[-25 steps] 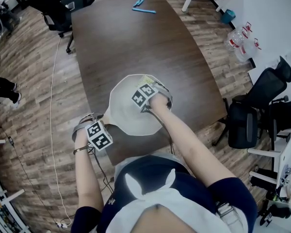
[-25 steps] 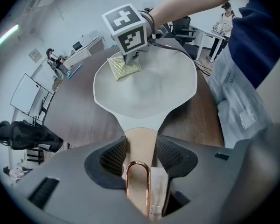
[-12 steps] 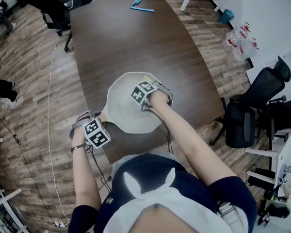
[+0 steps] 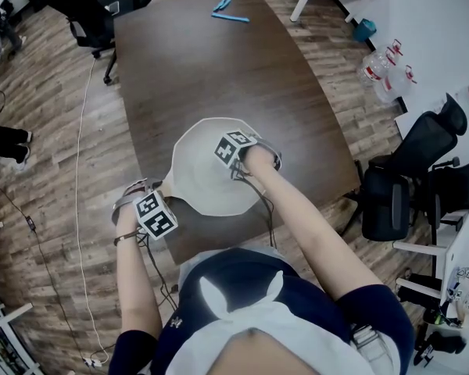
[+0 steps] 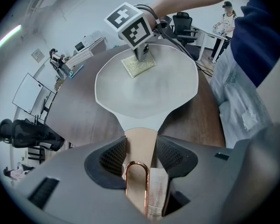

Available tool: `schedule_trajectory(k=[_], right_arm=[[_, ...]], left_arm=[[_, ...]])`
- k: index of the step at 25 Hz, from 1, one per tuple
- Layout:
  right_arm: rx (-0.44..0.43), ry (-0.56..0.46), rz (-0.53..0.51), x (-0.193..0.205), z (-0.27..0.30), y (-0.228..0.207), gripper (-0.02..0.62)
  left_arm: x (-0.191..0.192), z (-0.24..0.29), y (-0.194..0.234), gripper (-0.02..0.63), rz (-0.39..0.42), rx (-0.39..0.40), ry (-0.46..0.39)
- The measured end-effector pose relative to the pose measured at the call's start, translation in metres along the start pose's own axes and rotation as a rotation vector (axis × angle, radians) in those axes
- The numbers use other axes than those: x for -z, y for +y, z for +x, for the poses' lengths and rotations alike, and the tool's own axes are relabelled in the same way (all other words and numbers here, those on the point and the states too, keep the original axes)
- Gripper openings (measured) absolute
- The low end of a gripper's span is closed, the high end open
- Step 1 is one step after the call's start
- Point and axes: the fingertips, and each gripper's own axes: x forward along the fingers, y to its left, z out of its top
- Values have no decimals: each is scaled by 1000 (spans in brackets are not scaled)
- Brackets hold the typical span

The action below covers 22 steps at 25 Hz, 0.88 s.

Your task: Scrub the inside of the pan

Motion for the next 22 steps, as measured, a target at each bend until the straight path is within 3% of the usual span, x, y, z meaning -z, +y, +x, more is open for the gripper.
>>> schedule_trajectory(k=[10,22], right_arm=[[-90,125,-11,22,5,14,25],[-147,200,-89,39,6,30,25]], left_arm=[[2,2,0,204,-3,-7,0],[-1,2,-2,204,-4,-8,3]])
